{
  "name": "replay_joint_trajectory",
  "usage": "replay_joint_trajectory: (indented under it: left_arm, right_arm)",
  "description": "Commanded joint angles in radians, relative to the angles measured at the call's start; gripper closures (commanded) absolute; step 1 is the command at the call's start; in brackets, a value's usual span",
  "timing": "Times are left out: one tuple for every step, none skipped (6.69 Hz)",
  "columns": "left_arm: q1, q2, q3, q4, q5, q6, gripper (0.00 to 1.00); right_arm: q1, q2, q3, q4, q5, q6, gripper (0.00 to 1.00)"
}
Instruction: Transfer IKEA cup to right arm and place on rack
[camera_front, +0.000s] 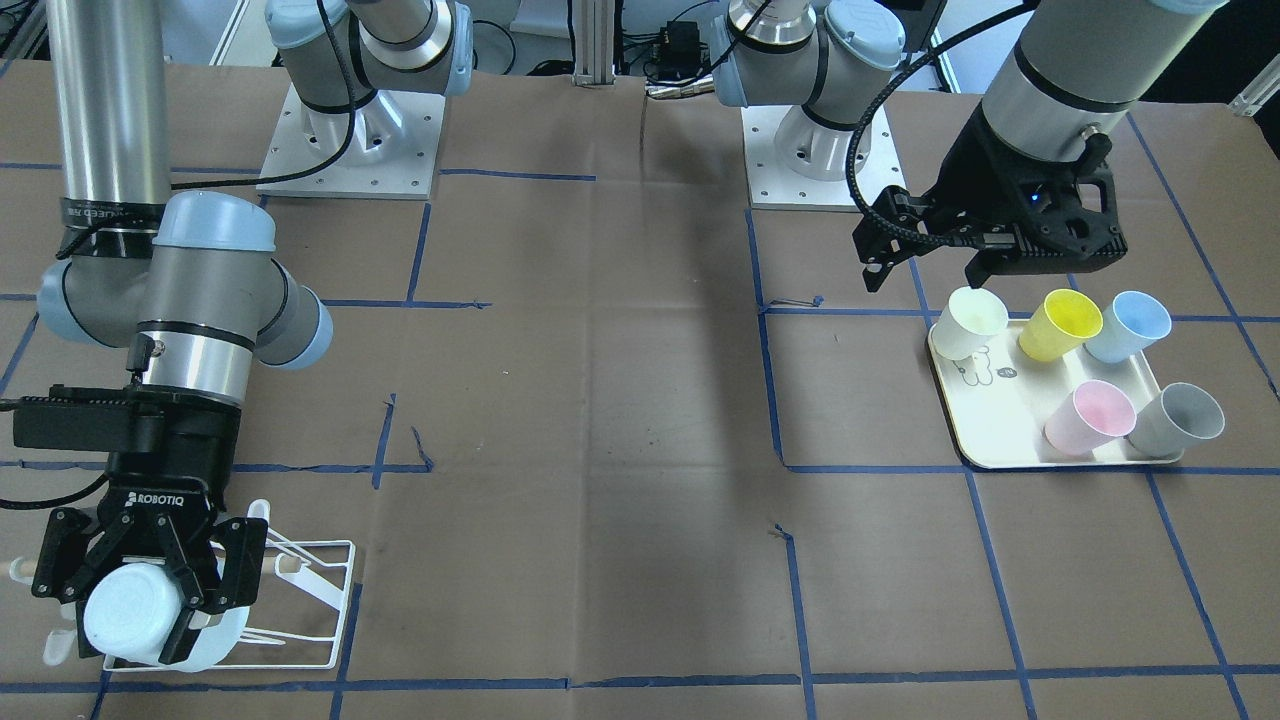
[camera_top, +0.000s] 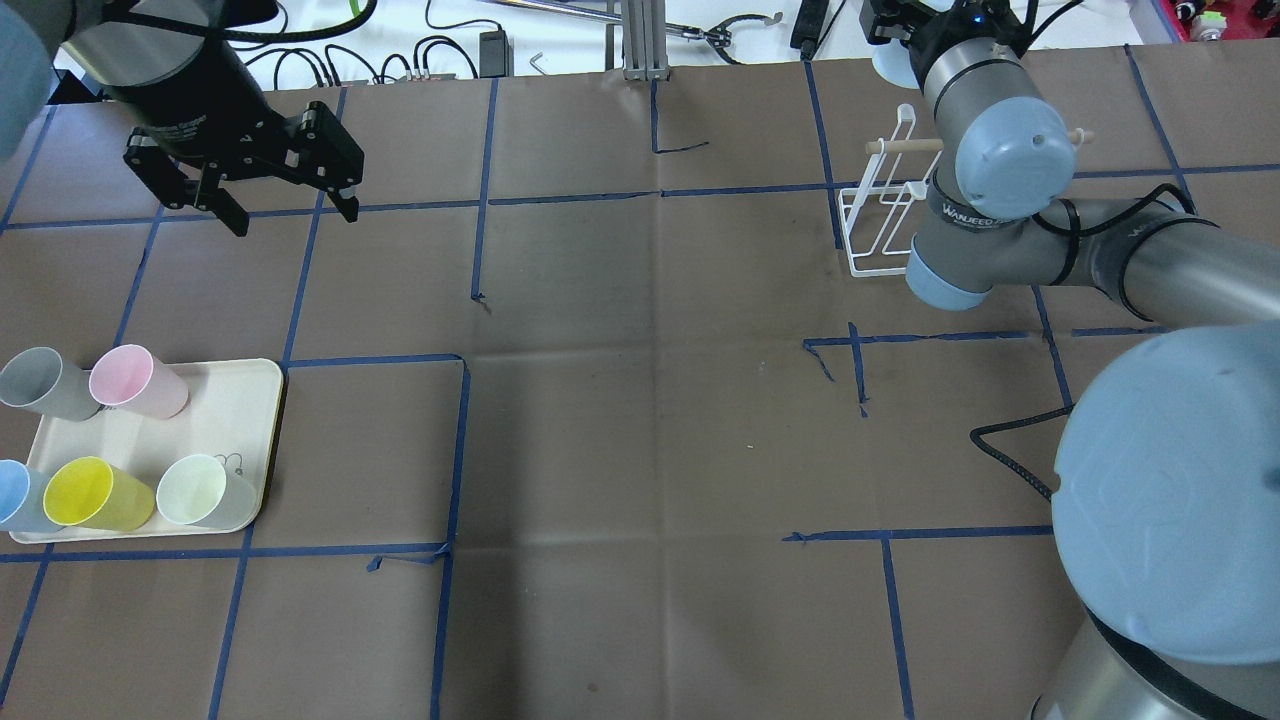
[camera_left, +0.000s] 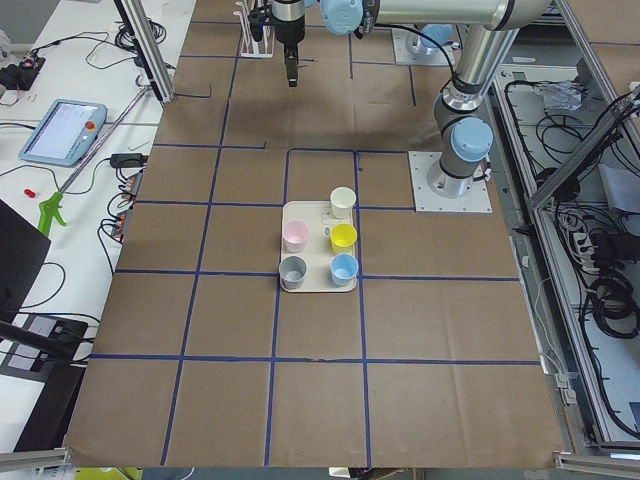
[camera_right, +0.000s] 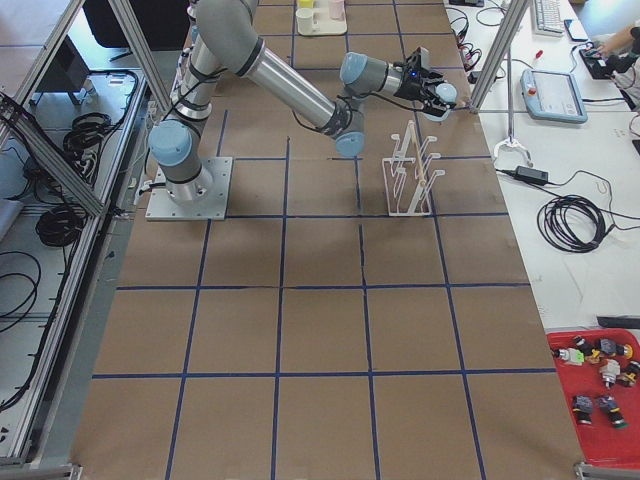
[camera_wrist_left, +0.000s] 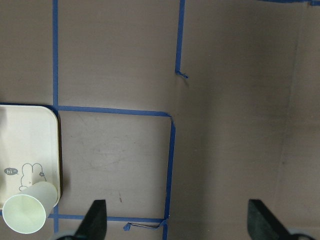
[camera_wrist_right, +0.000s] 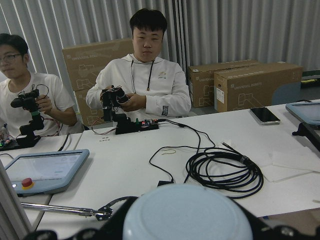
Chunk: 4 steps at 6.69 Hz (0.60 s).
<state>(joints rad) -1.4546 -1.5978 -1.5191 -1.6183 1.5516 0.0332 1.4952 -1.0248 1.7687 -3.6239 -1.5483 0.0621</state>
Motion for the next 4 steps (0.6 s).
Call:
replay_joint_trajectory:
  left_arm:
    - [0.150, 0.112, -0.153, -0.005, 0.007, 0.159, 0.01]
    - [0.240, 0.181, -0.253, 0.007, 0.004, 0.279, 0.01]
    - [0.325, 0.217, -0.319, 0.039, 0.007, 0.363, 0.01]
    - [0.394, 0.228, -0.376, 0.090, 0.052, 0.413, 0.01]
  right_arm:
    - [-0.012, 0.072, -0.002, -0.105, 0.001, -0.085, 0.94]
    - [-0.013, 0.080, 0.003, -0.110, 0.001, -0.085, 0.94]
    - [-0.012, 0.089, 0.005, -0.119, -0.001, -0.085, 0.94]
    - [-0.013, 0.106, 0.020, -0.158, 0.000, -0.084, 0.94]
